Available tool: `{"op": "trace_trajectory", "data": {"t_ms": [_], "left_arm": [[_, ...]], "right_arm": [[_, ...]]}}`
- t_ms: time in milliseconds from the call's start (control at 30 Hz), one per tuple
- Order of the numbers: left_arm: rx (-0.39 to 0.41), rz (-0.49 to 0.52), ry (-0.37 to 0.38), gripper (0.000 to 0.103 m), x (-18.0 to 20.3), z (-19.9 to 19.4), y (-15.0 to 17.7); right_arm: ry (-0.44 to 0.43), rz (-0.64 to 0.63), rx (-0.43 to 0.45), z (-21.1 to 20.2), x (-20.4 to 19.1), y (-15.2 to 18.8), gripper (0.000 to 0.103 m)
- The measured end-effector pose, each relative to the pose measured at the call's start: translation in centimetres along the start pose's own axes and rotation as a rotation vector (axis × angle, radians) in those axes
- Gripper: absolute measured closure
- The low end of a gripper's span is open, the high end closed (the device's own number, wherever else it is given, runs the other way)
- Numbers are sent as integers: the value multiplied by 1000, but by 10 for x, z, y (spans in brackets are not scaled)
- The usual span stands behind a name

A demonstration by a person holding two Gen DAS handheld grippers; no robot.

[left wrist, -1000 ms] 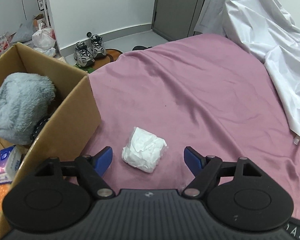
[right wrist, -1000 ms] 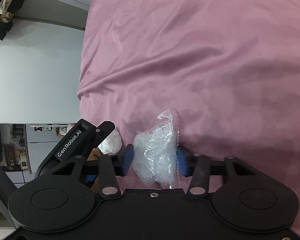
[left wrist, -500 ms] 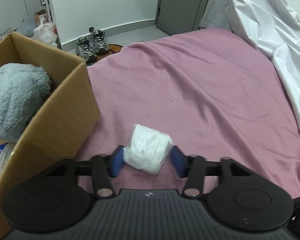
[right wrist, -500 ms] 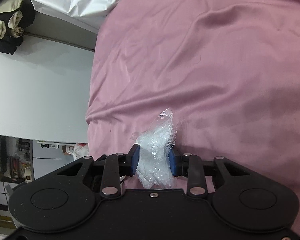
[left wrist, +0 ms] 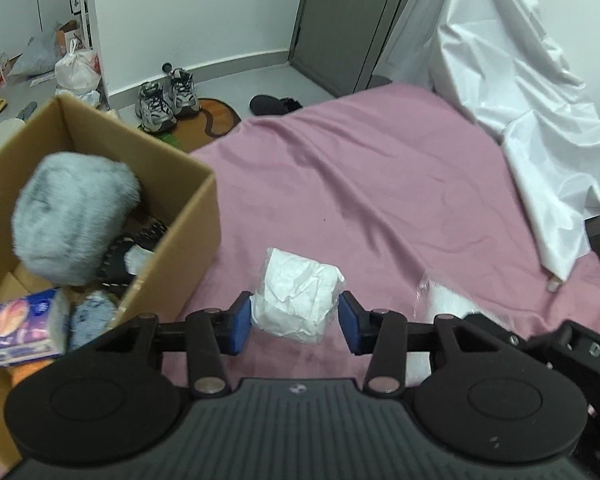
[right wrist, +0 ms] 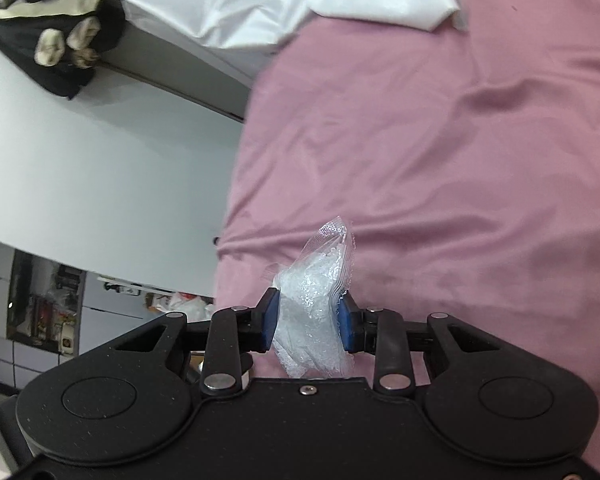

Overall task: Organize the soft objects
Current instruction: 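Carry the tissue wad and plastic bag into the box and open both grippers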

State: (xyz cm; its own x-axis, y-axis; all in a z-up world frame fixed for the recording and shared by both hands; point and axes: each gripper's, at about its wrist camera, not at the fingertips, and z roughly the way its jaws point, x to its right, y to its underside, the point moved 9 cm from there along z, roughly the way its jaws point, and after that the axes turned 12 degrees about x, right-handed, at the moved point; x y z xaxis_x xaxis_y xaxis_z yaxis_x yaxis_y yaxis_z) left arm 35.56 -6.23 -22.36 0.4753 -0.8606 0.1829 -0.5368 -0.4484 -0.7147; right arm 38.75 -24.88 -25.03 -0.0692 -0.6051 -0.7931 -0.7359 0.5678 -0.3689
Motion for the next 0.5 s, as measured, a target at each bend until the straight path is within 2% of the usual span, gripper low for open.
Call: {"op": "trace_trajectory", "data": {"t_ms": [267,500], "left_arm": [[63,-33,53,58,-18,-47,-29],[107,-61,43,58,-52,-74,-49]], "right_arm": [[-61,-79,1,-13,-29,6,73],[-111,-145,27,-23,-60,10,73]]}}
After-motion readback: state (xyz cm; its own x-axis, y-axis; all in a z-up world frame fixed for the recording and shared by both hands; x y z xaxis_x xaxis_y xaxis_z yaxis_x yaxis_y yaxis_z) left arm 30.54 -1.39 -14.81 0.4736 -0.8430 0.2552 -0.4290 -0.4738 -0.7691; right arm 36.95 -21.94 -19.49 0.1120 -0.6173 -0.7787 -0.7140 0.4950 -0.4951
